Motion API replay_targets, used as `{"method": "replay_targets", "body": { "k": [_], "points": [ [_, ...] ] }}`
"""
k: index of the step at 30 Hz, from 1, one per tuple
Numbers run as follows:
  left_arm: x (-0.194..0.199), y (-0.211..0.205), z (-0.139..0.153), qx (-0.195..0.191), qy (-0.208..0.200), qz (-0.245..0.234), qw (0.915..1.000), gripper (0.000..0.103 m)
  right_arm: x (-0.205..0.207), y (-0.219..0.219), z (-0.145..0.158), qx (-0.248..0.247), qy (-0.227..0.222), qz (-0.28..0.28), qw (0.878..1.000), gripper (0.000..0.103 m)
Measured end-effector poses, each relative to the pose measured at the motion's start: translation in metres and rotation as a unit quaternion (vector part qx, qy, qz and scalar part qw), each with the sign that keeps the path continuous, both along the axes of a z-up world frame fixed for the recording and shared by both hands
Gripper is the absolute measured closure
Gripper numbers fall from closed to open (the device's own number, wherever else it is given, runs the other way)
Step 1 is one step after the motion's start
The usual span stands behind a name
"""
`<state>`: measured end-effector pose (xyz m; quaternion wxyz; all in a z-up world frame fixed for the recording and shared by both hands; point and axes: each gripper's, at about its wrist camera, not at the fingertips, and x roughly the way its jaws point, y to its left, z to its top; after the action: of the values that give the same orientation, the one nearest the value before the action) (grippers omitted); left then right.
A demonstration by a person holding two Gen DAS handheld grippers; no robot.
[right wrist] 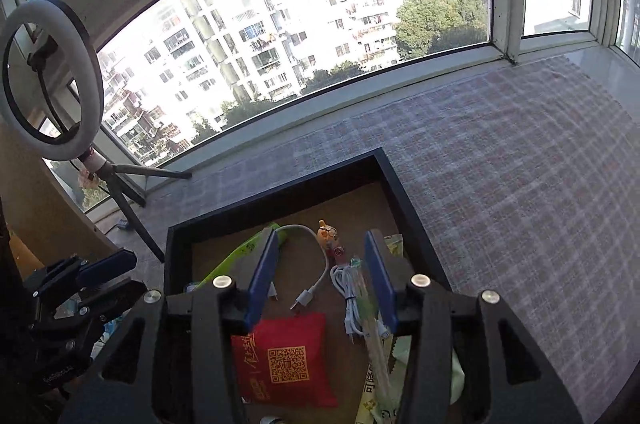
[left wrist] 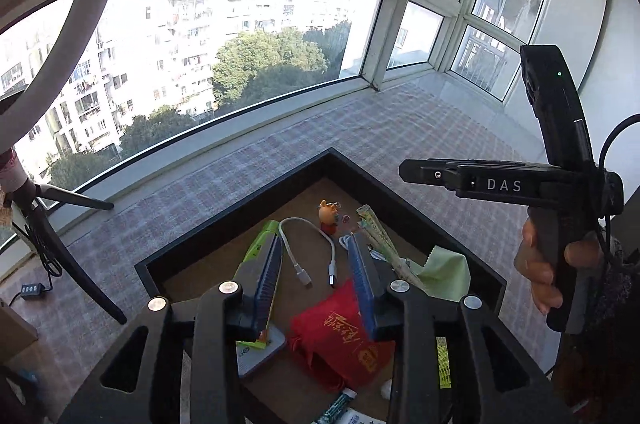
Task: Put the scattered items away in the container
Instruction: 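Carry the white cable and toy figure into the black tray and release both, then move both grippers back over the remaining pile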
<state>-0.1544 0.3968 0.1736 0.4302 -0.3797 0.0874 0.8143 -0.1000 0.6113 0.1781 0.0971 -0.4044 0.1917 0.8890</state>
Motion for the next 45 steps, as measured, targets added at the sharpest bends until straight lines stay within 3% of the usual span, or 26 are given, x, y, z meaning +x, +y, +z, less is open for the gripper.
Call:
{"method": "replay_targets", "body": {
  "k": [11,20,24,28,32,34,36,42,45],
  "points": [
    [0.008,-0.069,0.029,-0.007,0.024,0.046,0.9986,0.071,0.025,-0.054,0.02,0.03,0.003,0.044,0.999,0.059],
    [0.039,-0.199,0.039,-0.031,0.04,0.125,0.9909,0.068,0.053,-0.133,0.021,0.032,0.001,0.123,0.992,0.059],
    [0.063,-0.281,0.043,-0.047,0.05,0.19,0.9794,0.066,0.06,-0.181,0.009,0.006,-0.01,0.171,0.985,0.046],
    [0.089,-0.361,0.035,-0.072,0.05,0.268,0.9595,0.059,0.064,-0.235,-0.008,-0.001,-0.029,0.22,0.975,0.044],
    [0.117,-0.418,0.012,-0.078,0.02,0.324,0.9424,0.058,0.067,-0.279,-0.029,-0.011,-0.047,0.253,0.966,0.044],
    [0.133,-0.43,0.0,-0.081,0.013,0.337,0.9379,0.061,0.07,-0.295,-0.04,-0.004,-0.056,0.26,0.964,0.044],
    [0.143,-0.429,-0.014,-0.068,-0.007,0.336,0.9394,0.061,0.072,-0.308,-0.051,0.001,-0.069,0.261,0.963,0.044],
    [0.161,-0.364,-0.063,-0.047,-0.056,0.279,0.9574,0.062,0.073,-0.322,-0.084,0.019,-0.101,0.239,0.966,0.044],
    [0.162,-0.327,-0.089,-0.054,-0.074,0.256,0.9623,0.062,0.069,-0.319,-0.1,0.02,-0.121,0.221,0.967,0.044]
  ]
}}
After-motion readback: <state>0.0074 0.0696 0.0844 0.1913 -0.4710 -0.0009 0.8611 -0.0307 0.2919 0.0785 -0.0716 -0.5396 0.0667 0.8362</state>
